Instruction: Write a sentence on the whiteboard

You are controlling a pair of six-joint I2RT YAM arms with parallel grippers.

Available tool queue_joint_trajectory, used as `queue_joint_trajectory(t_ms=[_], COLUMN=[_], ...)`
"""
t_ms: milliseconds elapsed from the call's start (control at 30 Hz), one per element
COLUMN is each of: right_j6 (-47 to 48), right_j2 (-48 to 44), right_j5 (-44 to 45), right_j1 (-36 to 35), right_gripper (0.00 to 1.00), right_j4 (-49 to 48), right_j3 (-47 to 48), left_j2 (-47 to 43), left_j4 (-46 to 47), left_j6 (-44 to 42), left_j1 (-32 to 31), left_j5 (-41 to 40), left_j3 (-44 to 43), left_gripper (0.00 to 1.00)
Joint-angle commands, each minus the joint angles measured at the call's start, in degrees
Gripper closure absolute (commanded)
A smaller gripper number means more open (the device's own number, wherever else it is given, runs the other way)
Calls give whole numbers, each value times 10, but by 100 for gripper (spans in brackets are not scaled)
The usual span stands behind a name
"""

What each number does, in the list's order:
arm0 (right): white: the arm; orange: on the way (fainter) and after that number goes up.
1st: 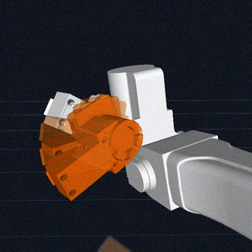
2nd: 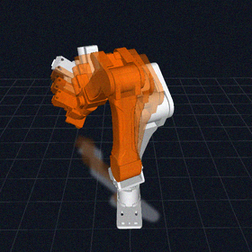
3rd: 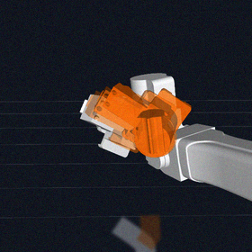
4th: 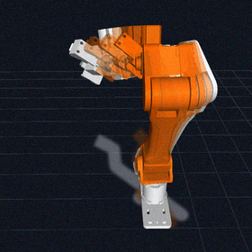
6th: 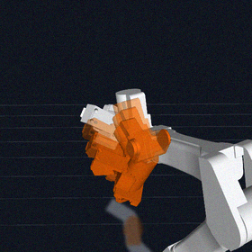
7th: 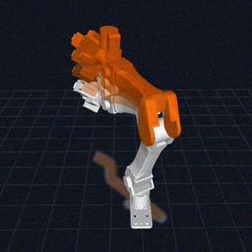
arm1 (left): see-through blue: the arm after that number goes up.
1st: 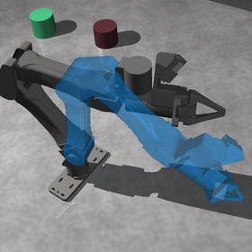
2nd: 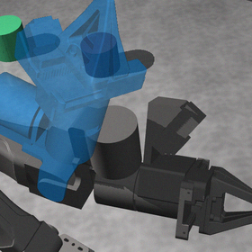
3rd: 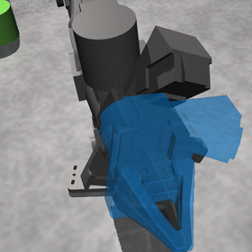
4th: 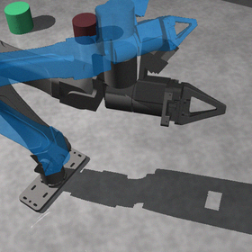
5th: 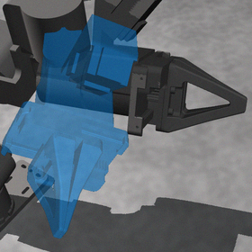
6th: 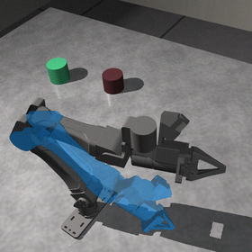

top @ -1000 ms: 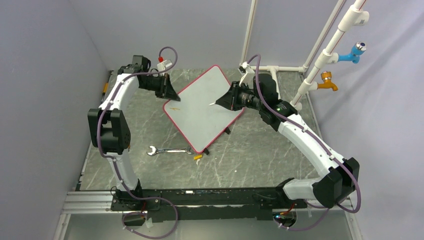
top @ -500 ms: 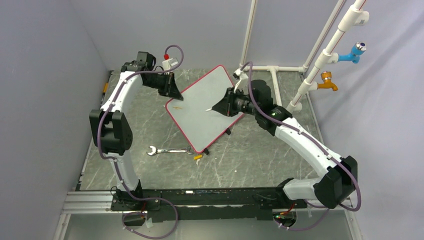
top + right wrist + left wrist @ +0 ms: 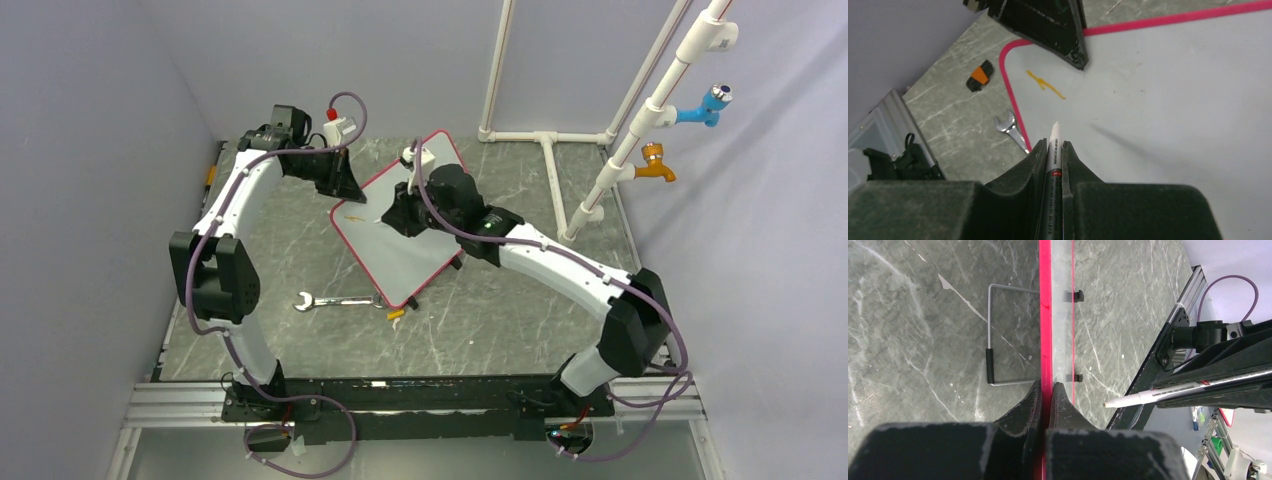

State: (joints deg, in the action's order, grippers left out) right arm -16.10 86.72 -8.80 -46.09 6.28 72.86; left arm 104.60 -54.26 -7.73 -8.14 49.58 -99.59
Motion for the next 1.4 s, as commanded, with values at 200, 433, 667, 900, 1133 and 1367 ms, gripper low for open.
queue_joint_trajectory(t_ms=[200,433,667,900,1133,1367], right_j6=[40,47,46,51,50,34], right_j2=[51,69,80,96,95,67], right_j5=[57,68,87,107,114,117], right_j1=[-21,-28,-34,-38,-42,-48], right_gripper=[100,100,100,100,100,100], right_j4=[-47,-67,-102,-108,-107,-109], right_j3=[83,87,82,86,62,10], left_j2=[-27,-27,-27,-29,-30,-31], left_j4=[33,33,32,31,31,30], left_j6=[-37,-34,-33,-33,-33,-34], left_j1=[-8,-9,-10,-13,-13,-13], left_j5=[-48,-45,-45,-42,-42,-45], left_j3=[12,13,13,14,15,14], left_gripper=[100,100,100,100,100,100])
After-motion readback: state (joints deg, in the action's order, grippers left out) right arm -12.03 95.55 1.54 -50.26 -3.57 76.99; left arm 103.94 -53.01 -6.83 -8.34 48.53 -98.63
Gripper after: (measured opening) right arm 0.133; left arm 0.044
